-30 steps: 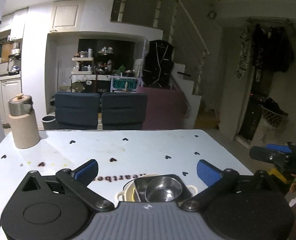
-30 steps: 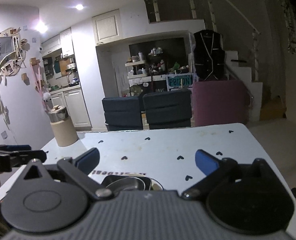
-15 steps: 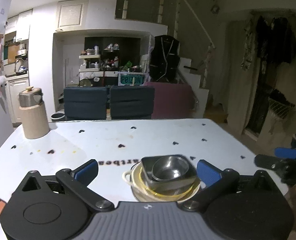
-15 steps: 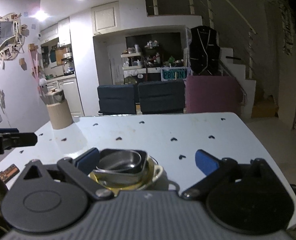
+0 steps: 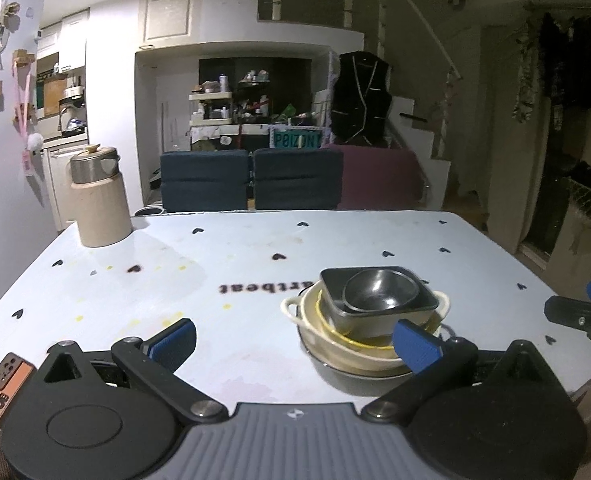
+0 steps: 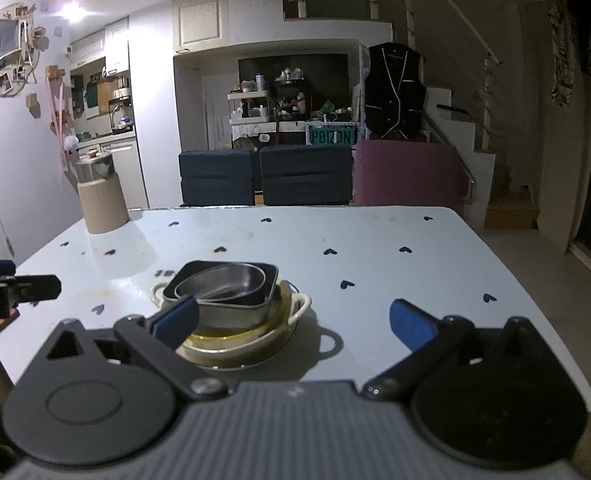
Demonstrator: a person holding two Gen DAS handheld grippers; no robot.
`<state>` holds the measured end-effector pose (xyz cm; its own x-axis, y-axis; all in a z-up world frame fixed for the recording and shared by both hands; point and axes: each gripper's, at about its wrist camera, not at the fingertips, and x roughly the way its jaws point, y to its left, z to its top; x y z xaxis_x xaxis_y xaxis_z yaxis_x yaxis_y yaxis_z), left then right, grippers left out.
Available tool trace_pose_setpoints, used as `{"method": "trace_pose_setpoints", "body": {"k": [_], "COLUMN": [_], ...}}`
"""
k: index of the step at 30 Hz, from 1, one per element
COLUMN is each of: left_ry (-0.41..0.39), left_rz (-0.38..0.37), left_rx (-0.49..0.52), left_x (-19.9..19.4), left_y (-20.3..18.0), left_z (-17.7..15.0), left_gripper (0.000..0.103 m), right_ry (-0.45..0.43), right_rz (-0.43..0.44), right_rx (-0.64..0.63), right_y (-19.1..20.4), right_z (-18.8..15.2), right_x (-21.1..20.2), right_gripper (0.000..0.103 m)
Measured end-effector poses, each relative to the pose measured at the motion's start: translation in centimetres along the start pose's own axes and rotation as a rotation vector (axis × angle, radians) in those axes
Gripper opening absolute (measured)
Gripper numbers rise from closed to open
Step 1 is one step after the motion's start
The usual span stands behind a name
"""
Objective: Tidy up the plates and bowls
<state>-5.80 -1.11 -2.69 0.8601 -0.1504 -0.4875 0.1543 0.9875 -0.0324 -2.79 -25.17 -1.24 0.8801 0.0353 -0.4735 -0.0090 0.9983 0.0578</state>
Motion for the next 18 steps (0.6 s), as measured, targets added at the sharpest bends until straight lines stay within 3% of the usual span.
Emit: {"method": "trace_pose_setpoints", "body": {"k": [18], "left_ry": [0.035], "left_rz": [0.005], "left_rx": [0.018], "left_x": [0.7], "left_y": [-0.3], "left_z": [-1.7], "left_gripper": [0.103], "right_ry": [0.015], "right_rz": [-0.011], "right_rx": [-0.039], "right_y": [0.7], "right_z": [-1.4], "right_x": [0.6], "right_gripper": [0.102]}}
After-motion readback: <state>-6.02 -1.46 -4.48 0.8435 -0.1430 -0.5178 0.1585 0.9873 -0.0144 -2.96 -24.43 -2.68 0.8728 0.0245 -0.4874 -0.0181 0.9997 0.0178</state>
